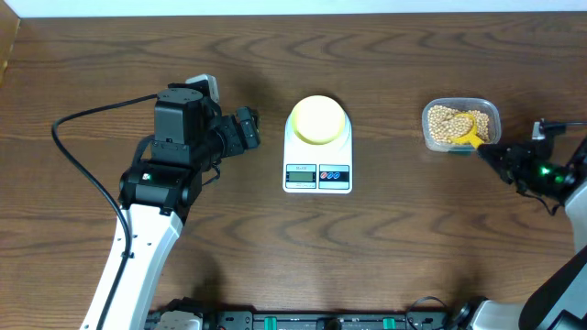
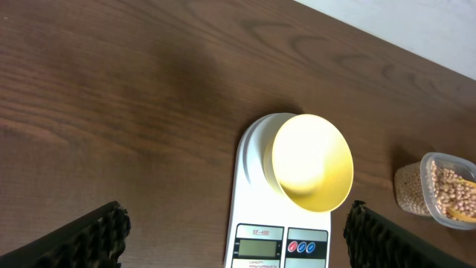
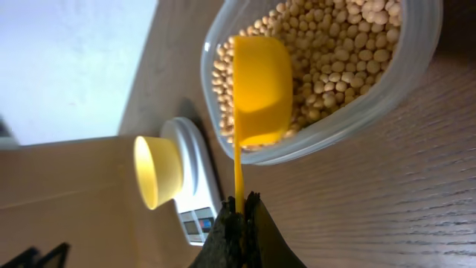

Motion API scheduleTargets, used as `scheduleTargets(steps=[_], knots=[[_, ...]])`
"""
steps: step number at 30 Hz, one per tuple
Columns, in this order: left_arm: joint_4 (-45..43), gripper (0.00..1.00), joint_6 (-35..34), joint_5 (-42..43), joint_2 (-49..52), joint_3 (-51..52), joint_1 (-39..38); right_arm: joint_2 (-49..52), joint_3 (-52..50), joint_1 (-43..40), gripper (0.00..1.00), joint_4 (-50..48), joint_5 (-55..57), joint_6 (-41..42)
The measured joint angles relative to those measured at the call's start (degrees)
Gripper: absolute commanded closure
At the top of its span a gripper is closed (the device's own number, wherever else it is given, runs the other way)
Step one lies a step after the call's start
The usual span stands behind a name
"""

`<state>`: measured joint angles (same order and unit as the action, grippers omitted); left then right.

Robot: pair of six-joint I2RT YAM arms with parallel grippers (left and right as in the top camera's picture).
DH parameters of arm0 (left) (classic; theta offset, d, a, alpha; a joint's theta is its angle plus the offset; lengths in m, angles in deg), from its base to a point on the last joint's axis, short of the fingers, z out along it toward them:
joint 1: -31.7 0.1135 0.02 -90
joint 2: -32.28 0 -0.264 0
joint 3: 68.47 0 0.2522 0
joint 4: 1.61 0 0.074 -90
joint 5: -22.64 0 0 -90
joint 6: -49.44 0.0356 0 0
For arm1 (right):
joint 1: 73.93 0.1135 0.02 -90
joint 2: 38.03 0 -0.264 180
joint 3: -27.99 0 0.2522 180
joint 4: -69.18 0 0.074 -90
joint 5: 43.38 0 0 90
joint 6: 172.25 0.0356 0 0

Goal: Scoop item into bowl and weigh 50g on scale
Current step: 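Dip the scoop into the soybeans and scoop beans with the right gripper, then move the left gripper to the scale's front buttons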

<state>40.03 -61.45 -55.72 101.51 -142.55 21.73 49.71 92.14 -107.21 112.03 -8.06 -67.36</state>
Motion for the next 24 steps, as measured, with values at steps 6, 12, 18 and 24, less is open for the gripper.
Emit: scheduleTargets(steps=[6,12,18,24], knots=[[0.2,0.06,0.0,0.0,0.0,0.0,0.0,0.0,0.0,-3.1,0.99,1.2,-3.5,1.7],[0.2,0.06,0.0,0.0,0.0,0.0,0.0,0.0,-0.2,-6.6,0.99,2.8,-7.4,2.9],[0.2,0.06,0.0,0.0,0.0,0.0,0.0,0.0,-0.3,-10.0,0.99,3.3,-9.9,3.0],[0.2,0.06,0.0,0.3,0.0,0.0,0.0,0.0,-0.3,-10.8,0.99,3.5,-13.2,3.1]])
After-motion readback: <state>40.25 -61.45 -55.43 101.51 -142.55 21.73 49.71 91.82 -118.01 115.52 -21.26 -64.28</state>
